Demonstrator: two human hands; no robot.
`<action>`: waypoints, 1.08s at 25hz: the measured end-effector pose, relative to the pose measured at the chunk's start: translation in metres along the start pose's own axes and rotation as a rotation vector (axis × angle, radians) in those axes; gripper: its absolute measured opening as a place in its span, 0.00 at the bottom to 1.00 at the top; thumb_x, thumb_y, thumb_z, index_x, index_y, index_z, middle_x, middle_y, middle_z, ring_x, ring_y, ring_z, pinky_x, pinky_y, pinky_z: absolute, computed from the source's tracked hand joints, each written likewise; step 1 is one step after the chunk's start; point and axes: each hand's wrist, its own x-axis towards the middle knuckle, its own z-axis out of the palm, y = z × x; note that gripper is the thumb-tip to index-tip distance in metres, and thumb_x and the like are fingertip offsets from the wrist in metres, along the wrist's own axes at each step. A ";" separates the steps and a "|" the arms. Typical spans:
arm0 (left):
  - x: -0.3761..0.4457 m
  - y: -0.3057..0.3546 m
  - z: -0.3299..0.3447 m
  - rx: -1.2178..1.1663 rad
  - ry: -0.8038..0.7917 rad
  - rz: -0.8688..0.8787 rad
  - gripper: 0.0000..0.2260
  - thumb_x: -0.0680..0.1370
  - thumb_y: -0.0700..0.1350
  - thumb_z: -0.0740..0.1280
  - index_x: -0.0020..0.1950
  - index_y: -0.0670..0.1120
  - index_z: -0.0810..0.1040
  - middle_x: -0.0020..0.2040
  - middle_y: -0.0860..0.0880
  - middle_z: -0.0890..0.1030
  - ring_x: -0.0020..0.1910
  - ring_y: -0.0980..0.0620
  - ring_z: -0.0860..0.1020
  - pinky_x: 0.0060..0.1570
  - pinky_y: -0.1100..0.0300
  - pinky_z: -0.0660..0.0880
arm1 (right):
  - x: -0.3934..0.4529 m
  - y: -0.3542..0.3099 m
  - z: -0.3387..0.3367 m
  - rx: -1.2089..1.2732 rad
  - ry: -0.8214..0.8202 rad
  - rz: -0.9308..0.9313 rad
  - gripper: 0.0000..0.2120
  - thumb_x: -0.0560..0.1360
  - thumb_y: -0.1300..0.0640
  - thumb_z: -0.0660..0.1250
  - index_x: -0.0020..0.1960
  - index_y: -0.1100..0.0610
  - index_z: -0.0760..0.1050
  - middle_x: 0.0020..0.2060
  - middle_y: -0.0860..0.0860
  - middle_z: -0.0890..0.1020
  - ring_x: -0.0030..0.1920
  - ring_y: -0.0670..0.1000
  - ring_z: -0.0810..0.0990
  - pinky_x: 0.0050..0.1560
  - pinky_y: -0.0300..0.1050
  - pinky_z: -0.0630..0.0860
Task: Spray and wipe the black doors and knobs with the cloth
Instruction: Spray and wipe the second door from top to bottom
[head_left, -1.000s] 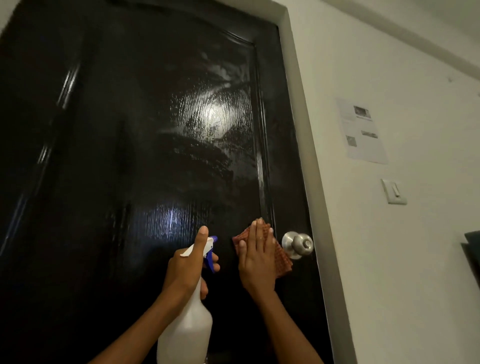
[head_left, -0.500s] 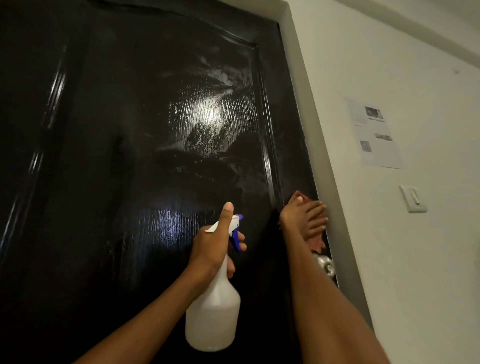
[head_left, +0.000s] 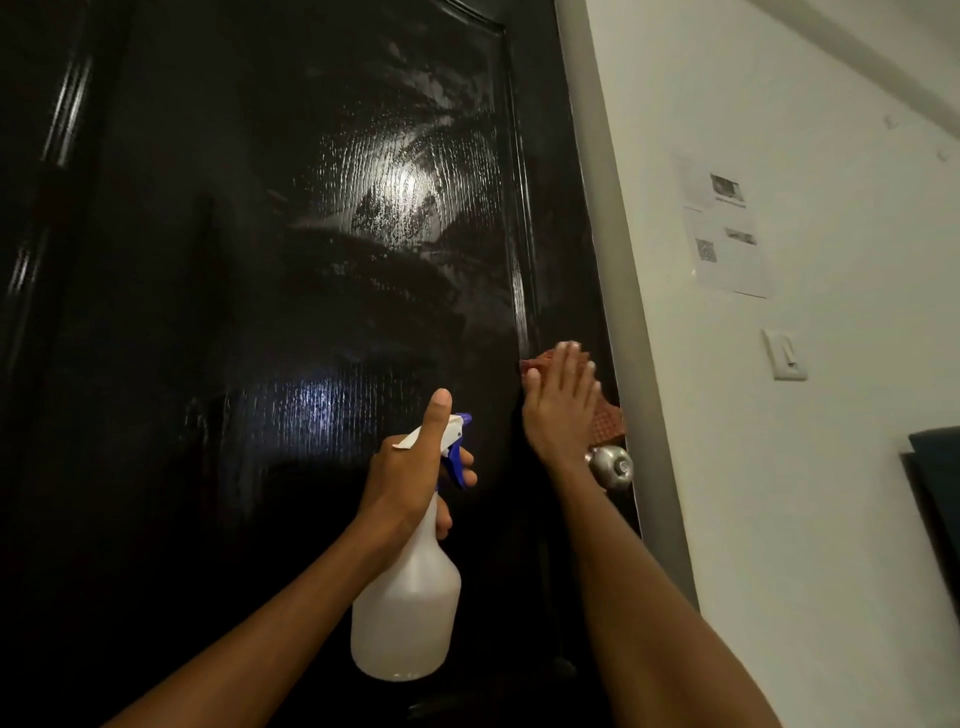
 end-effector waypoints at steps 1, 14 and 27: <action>-0.003 -0.005 0.001 0.006 0.003 -0.006 0.36 0.77 0.71 0.53 0.44 0.41 0.83 0.37 0.44 0.86 0.24 0.43 0.76 0.24 0.59 0.74 | -0.015 0.000 0.007 -0.031 -0.009 -0.147 0.30 0.87 0.41 0.45 0.85 0.50 0.40 0.83 0.46 0.39 0.82 0.51 0.36 0.80 0.50 0.32; -0.062 -0.075 0.057 0.019 -0.040 -0.117 0.35 0.77 0.70 0.53 0.44 0.40 0.83 0.38 0.43 0.86 0.22 0.47 0.76 0.22 0.60 0.73 | -0.210 0.124 0.007 0.057 -0.120 0.144 0.30 0.85 0.38 0.40 0.83 0.45 0.36 0.83 0.44 0.38 0.83 0.49 0.37 0.81 0.52 0.36; -0.086 -0.122 0.054 -0.003 -0.030 -0.161 0.35 0.79 0.70 0.53 0.44 0.40 0.82 0.37 0.44 0.86 0.22 0.45 0.76 0.23 0.59 0.74 | -0.303 0.173 0.022 0.040 -0.096 0.198 0.30 0.85 0.39 0.42 0.84 0.46 0.38 0.84 0.45 0.40 0.83 0.50 0.37 0.81 0.52 0.35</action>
